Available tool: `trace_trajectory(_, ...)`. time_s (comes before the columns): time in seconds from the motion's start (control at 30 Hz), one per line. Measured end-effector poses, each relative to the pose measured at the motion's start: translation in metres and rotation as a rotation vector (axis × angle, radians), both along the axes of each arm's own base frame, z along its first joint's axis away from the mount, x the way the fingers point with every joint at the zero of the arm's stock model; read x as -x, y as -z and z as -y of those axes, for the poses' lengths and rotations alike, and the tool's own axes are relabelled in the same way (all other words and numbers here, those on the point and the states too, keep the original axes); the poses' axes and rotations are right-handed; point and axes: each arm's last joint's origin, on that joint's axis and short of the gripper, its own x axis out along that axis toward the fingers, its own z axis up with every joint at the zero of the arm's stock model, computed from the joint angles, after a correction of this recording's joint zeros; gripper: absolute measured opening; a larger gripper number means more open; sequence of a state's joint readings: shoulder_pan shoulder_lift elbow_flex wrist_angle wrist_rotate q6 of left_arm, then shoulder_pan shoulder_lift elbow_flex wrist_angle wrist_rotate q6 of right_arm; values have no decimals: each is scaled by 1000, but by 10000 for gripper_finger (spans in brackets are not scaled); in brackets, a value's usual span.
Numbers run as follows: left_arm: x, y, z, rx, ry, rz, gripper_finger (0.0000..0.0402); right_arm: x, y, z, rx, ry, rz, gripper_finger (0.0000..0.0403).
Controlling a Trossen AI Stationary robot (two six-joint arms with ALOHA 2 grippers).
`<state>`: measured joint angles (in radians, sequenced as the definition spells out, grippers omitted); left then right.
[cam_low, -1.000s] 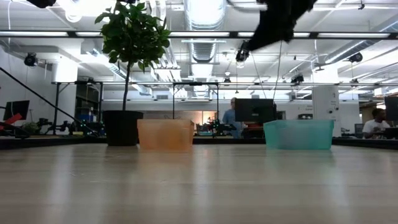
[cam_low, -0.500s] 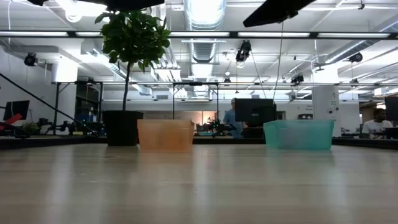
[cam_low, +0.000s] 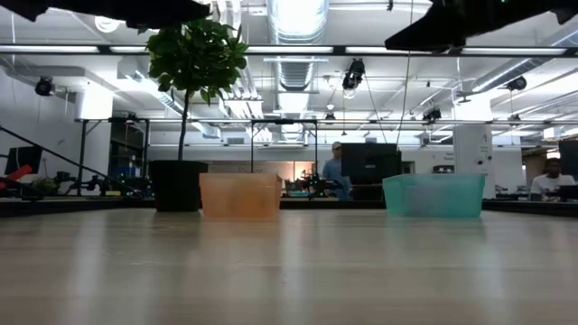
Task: Pick and place medicine bottles into bin by pill shape (circle, oval)
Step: Return to Home Position
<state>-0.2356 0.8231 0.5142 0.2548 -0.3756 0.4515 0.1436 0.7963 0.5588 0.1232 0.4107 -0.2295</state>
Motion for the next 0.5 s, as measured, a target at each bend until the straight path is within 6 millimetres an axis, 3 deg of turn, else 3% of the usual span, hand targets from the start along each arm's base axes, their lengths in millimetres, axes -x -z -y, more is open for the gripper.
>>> trace_trajectory(0.5,51,15,-13,60,-27,231,132,43,9,6,-1,-22,141,74)
